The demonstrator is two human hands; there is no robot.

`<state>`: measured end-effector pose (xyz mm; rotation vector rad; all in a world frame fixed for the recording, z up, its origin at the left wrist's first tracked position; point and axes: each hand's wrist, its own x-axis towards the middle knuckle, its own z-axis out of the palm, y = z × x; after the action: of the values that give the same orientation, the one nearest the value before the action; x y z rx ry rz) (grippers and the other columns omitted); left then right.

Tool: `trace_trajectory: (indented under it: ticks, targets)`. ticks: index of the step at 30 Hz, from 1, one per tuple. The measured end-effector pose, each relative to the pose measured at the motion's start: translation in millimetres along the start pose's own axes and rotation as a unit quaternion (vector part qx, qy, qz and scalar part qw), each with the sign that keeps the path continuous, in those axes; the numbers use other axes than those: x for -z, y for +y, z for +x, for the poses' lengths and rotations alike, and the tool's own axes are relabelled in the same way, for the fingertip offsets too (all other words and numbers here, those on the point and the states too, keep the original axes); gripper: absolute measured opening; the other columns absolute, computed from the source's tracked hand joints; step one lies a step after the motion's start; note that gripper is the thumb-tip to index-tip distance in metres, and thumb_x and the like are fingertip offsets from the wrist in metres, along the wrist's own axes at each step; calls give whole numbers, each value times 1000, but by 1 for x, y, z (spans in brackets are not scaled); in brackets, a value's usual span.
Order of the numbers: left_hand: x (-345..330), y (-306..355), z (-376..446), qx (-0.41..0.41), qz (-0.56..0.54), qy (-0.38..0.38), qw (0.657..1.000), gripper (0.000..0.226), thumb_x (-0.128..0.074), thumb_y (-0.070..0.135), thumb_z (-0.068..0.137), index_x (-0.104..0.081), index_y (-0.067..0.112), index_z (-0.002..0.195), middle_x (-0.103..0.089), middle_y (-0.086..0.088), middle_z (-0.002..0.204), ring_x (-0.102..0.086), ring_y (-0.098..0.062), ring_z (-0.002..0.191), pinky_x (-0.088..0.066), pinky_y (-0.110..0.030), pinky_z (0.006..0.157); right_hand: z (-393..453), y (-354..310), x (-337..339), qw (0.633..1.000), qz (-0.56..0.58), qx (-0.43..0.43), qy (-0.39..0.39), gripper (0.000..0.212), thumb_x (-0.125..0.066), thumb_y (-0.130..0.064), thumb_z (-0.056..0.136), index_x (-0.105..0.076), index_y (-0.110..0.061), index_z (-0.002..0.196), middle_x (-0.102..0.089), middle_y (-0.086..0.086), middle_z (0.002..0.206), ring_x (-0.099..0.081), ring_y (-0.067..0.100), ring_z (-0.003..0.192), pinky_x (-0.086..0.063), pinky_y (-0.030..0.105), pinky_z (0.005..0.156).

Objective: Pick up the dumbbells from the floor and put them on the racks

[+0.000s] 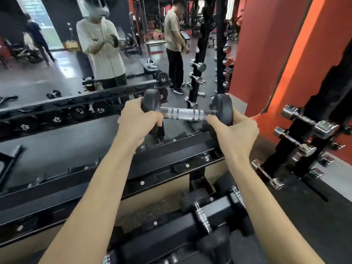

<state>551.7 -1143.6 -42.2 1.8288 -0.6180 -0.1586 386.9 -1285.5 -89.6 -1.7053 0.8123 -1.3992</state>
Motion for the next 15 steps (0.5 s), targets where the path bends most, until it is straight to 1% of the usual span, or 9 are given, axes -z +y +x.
trace_trajectory:
  ticks: [2, 5, 6, 8, 9, 10, 12, 14, 15]
  targets:
    - [-11, -20, 34, 7, 12, -19, 1000, 24, -69, 9, 46, -49, 18, 57, -48, 10, 51, -45, -17, 59, -39, -29, 56, 7, 20, -25, 1000, -19, -13, 9, 34, -79, -36, 71, -55, -17, 58, -39, -11, 41, -30, 7, 45, -29, 16, 47]
    - [-23, -50, 75, 27, 36, -38, 998, 20, -68, 11, 45, -55, 20, 57, -53, 14, 48, -49, -16, 58, -41, -27, 55, 13, 47, -57, 998, -50, -44, 19, 38, -80, -36, 71, -50, -19, 55, -39, -11, 41, -33, 9, 44, -30, 17, 46]
    - [-28, -59, 87, 32, 41, -49, 997, 21, -67, 11, 43, -55, 19, 58, -52, 14, 48, -49, -15, 57, -39, -26, 54, 13, 57, -67, 996, -68, -62, 19, 38, -80, -39, 71, -53, -16, 57, -39, -10, 42, -33, 8, 45, -31, 18, 47]
    - [-38, -80, 113, 39, 51, -79, 995, 22, -66, 11, 40, -54, 18, 58, -51, 14, 48, -47, -11, 52, -37, -24, 51, 14, 77, -85, 989, -101, -103, 20, 43, -79, -44, 70, -57, -7, 62, -38, -6, 45, -30, 6, 48, -37, 29, 51]
    - [-42, -91, 125, 41, 56, -94, 993, 23, -65, 11, 39, -56, 15, 59, -51, 14, 48, -47, -9, 49, -37, -23, 50, 12, 87, -93, 986, -111, -120, 22, 44, -79, -44, 69, -56, -7, 60, -36, -6, 44, -30, 5, 48, -35, 30, 51]
    - [-47, -103, 138, 43, 62, -109, 991, 24, -65, 10, 39, -57, 11, 62, -51, 14, 48, -47, -7, 47, -37, -23, 48, 10, 95, -101, 983, -122, -135, 26, 43, -79, -43, 68, -53, -10, 56, -37, -6, 42, -30, 6, 44, -33, 29, 50]
    - [-59, -127, 163, 52, 75, -136, 986, 31, -64, 10, 38, -60, 4, 67, -51, 13, 49, -47, -11, 48, -36, -22, 47, 5, 111, -117, 973, -155, -166, 35, 43, -77, -39, 68, -46, -17, 49, -41, -10, 39, -37, 7, 40, -31, 26, 48]
    - [-75, -147, 187, 65, 86, -168, 980, 31, -62, 9, 36, -61, 4, 66, -50, 13, 47, -47, -14, 51, -34, -19, 42, 1, 127, -131, 959, -191, -204, 44, 37, -75, -38, 67, -51, -17, 49, -42, -10, 36, -43, 3, 39, -31, 20, 45]
    - [-82, -156, 197, 72, 90, -187, 975, 31, -62, 9, 35, -62, 6, 65, -52, 13, 49, -48, -14, 52, -34, -19, 41, -3, 134, -139, 951, -205, -225, 47, 36, -75, -38, 67, -54, -16, 49, -42, -9, 36, -43, 3, 38, -32, 21, 45]
